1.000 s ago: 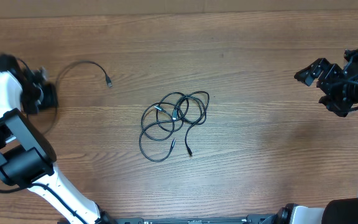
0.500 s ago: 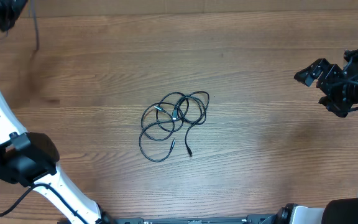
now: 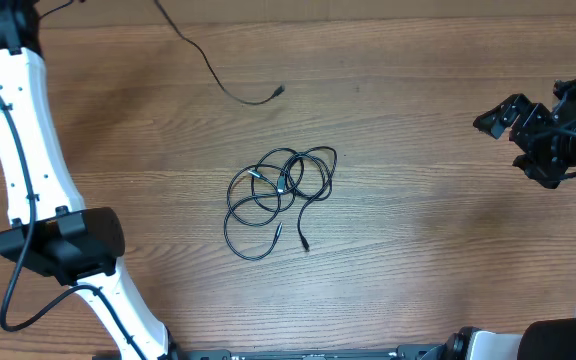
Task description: Untangle cables
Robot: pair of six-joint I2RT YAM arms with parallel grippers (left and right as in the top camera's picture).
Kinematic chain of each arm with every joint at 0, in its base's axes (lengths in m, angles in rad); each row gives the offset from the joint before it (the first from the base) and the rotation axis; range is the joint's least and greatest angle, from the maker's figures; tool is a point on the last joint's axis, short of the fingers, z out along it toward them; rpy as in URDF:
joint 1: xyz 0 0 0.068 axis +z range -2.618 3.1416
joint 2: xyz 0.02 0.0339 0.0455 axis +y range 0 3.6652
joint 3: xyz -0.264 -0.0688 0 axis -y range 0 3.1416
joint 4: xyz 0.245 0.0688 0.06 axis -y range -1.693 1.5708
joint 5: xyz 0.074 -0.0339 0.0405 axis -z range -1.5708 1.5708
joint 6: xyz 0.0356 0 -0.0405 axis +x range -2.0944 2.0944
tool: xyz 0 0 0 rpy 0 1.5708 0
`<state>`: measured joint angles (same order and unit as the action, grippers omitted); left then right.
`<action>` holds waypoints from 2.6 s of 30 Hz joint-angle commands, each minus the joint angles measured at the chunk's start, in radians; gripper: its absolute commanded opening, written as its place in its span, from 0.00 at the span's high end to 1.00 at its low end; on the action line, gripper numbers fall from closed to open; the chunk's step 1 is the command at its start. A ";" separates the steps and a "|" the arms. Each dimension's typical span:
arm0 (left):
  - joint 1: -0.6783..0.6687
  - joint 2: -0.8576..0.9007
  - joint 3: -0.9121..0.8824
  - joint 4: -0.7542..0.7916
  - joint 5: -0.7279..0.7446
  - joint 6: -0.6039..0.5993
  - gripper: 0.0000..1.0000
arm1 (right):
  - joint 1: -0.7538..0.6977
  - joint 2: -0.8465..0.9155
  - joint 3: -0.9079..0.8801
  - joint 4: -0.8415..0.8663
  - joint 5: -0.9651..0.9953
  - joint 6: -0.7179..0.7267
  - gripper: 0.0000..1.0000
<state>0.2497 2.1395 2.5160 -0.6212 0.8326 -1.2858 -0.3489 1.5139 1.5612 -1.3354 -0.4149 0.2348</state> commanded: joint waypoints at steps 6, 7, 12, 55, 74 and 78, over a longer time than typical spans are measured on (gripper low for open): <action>-0.008 -0.007 0.004 -0.083 -0.385 0.026 0.96 | 0.003 -0.012 -0.003 0.003 -0.005 -0.003 0.00; -0.008 -0.007 -0.006 -0.084 -0.420 0.026 0.96 | 0.003 -0.012 -0.003 0.003 -0.005 -0.003 0.00; -0.007 -0.007 -0.068 -0.085 -0.630 0.026 0.96 | 0.003 -0.012 -0.003 0.002 -0.005 -0.003 0.00; 0.116 0.159 -0.245 -0.211 0.018 1.263 0.77 | 0.003 -0.012 -0.003 -0.007 -0.005 0.040 0.00; -0.415 0.163 -0.277 -0.562 -0.812 1.623 0.41 | 0.003 -0.012 -0.003 -0.010 -0.005 0.039 0.00; -0.488 0.163 -0.298 -0.613 -1.010 1.623 0.37 | 0.003 -0.012 -0.003 -0.016 -0.005 0.025 0.00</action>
<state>-0.2081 2.3123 2.2444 -1.1992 0.1390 0.3157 -0.3489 1.5139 1.5612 -1.3502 -0.4149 0.2684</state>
